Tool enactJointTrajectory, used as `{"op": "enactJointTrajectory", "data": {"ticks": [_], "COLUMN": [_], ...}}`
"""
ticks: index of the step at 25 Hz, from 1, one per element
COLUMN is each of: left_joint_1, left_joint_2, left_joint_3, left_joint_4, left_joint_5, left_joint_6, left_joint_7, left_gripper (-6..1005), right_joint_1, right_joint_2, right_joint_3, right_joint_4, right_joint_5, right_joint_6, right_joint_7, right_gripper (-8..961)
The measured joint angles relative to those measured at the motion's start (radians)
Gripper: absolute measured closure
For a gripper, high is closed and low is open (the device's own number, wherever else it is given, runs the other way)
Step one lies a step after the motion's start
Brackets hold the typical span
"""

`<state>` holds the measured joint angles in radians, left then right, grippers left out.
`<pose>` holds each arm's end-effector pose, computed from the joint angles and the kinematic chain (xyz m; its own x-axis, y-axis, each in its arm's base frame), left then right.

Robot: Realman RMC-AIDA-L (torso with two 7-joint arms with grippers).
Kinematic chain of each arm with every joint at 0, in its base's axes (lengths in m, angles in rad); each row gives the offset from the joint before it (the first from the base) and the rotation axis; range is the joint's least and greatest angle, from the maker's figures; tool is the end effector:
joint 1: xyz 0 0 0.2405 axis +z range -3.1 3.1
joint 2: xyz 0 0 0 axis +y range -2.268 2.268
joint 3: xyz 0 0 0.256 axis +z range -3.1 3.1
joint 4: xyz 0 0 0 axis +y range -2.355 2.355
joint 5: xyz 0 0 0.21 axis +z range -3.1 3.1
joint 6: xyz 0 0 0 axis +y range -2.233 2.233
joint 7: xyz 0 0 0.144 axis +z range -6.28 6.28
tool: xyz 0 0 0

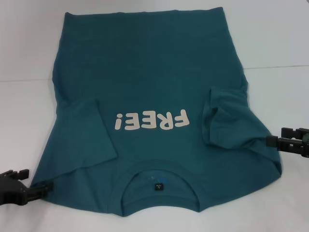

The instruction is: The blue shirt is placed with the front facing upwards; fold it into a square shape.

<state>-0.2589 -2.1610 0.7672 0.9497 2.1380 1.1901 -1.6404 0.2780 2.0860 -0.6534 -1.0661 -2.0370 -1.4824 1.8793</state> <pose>-0.3489 0.3002 0.0183 0.6999 0.5926 0.3987 0.7113 -0.5273 -0.4648 0.3210 0.3009 0.0789 0.5716 -0.6019 -0.5576 -0.8124 -0.5109 -0.2812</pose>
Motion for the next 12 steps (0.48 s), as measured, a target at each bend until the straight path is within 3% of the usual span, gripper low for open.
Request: {"op": "enactJointTrajectory", "data": {"ticks": [12], "left_joint_1": [-0.021], "left_joint_2": [0.001], "left_joint_3": [0.003], "left_joint_4": [-0.014], "left_joint_5": [0.058], "left_joint_6": [0.01], "left_joint_7": [-0.043], "left_gripper": [125], "right_joint_1": [0.007], "right_joint_2": [-0.002], "right_joint_3": [-0.007], "right_joint_4": [0.014], "right_joint_5": [-0.006], "right_joint_6": [0.011], "right_joint_7": [0.005], "right_gripper": [179]}}
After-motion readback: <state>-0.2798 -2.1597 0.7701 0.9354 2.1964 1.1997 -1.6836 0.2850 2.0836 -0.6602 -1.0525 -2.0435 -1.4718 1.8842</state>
